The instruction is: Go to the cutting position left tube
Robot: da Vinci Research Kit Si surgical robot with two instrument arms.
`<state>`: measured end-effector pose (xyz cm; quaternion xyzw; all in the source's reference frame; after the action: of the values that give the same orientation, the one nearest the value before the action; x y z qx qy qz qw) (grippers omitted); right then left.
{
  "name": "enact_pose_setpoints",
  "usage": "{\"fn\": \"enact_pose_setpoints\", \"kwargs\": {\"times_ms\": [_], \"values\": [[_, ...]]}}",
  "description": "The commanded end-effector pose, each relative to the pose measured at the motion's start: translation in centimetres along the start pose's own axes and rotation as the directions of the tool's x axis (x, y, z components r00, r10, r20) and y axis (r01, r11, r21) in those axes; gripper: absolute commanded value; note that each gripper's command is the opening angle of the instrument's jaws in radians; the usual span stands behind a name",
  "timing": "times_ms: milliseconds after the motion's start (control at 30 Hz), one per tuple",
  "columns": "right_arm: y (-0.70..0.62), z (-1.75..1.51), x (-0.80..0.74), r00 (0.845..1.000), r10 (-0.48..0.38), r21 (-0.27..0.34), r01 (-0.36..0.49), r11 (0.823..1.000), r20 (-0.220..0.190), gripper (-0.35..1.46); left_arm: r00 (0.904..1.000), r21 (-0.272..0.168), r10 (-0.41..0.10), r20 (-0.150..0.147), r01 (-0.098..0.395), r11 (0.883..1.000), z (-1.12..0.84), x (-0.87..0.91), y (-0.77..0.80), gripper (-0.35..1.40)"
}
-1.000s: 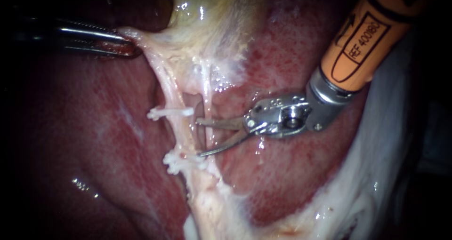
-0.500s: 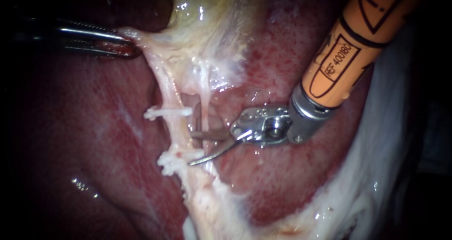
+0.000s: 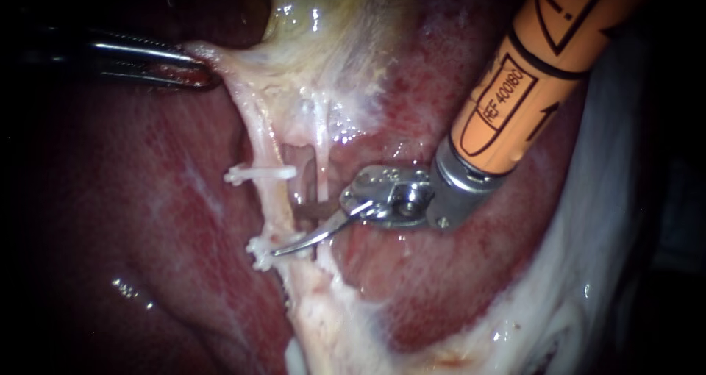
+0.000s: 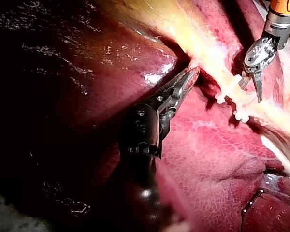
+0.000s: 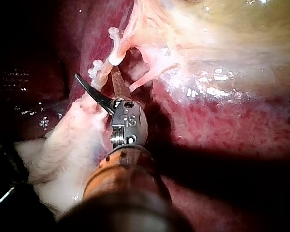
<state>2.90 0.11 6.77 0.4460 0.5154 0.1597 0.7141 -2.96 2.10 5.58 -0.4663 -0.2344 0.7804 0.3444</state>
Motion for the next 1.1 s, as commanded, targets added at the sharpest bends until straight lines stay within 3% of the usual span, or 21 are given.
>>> {"fn": "enact_pose_setpoints", "kwargs": {"times_ms": [33, 367, 600, 933, 1100], "values": [[0.0, 0.0, 0.0, 1.0, 0.006, 0.0, -0.006, 1.0, 0.001, 1.18, 1.0, 0.0, 0.0, 0.0, 0.0, 1.0, 0.0, 0.0, 0.0, -0.35], [-0.04, -0.14, 0.07, 1.0, 0.011, 0.005, -0.011, 1.0, -0.003, 1.18, 1.0, 0.0, 0.0, 0.0, 0.0, 1.0, 0.0, -0.01, 0.0, -0.35], [-0.07, -0.33, 0.09, 0.999, 0.016, -0.009, -0.016, 1.0, 0.032, 1.18, 1.0, 0.0, 0.0, 0.0, 0.0, 1.0, 0.0, -0.01, 0.0, -0.35], [-0.07, -0.2, 0.07, 0.999, 0.018, -0.011, -0.018, 1.0, 0.041, 1.21, 1.0, 0.0, 0.0, 0.0, 0.0, 1.0, 0.0, -0.01, 0.0, -0.35], [-0.05, 0.0, 0.08, 1.0, 0.018, 0.01, -0.018, 1.0, 0.015, 1.23, 1.0, 0.0, 0.0, 0.0, 0.0, 1.0, 0.0, -0.01, 0.0, -0.35]]}}
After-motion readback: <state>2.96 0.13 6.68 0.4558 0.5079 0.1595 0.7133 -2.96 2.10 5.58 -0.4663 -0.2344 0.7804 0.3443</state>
